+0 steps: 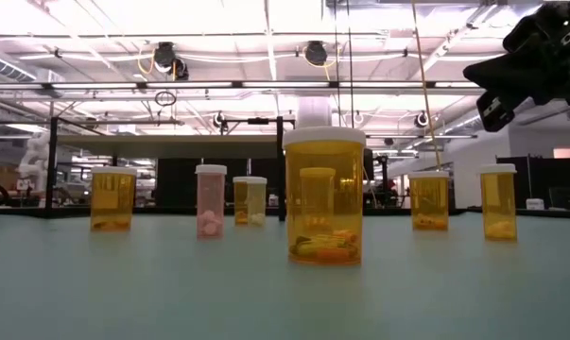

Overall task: Pick and place medicine bottles onto shelf by color
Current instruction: Put the big orange pill bottle on the shelf

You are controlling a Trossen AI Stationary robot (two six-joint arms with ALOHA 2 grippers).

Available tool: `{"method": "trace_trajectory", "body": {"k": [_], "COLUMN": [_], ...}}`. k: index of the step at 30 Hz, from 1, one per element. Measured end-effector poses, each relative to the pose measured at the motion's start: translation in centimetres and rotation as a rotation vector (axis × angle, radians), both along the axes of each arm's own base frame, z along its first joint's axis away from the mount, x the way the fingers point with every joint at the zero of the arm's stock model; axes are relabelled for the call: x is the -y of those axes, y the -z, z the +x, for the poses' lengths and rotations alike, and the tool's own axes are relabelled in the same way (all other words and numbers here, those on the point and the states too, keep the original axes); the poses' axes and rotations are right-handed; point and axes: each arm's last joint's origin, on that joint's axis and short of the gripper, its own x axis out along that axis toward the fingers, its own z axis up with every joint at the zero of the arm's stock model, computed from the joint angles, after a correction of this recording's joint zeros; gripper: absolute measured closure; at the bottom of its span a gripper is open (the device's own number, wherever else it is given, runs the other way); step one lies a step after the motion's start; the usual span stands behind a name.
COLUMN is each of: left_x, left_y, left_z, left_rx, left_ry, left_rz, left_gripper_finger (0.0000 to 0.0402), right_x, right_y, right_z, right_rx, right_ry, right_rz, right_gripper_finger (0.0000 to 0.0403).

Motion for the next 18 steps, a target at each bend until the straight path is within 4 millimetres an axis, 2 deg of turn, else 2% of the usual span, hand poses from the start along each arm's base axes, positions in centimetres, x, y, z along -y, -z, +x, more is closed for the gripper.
{"method": "trace_trajectory", "body": {"k": [4,10,15,18], "left_x": [0.0,0.1,0.1,0.2], "left_y": [-1.7,-3.1,-2.9,-1.8], "left_z": [0.7,2.5,4.2,5.4], "left_rx": [-0.079,-0.217,-0.387,-0.503], "left_ry": [-0.013,-0.027,-0.082,-0.105], "left_rz": [-0.019,-0.026,-0.068,-0.078], "left_gripper_finger": [0.0369,0.0369,0.0362,0.0334], "right_x": [0.0,0.0,0.0,0.1], "right_y": [0.0,0.0,0.0,0.0], "right_z": [0.0,0.0,0.0,0.0], "right_rx": [-0.003,-0.004,-0.002,0.001], "right_ry": [-0.001,0.000,0.008,0.023], "right_rz": [0.041,0.045,0.045,0.046], "right_gripper_finger": [0.0403,0.0403,0.0403,0.0403]}}
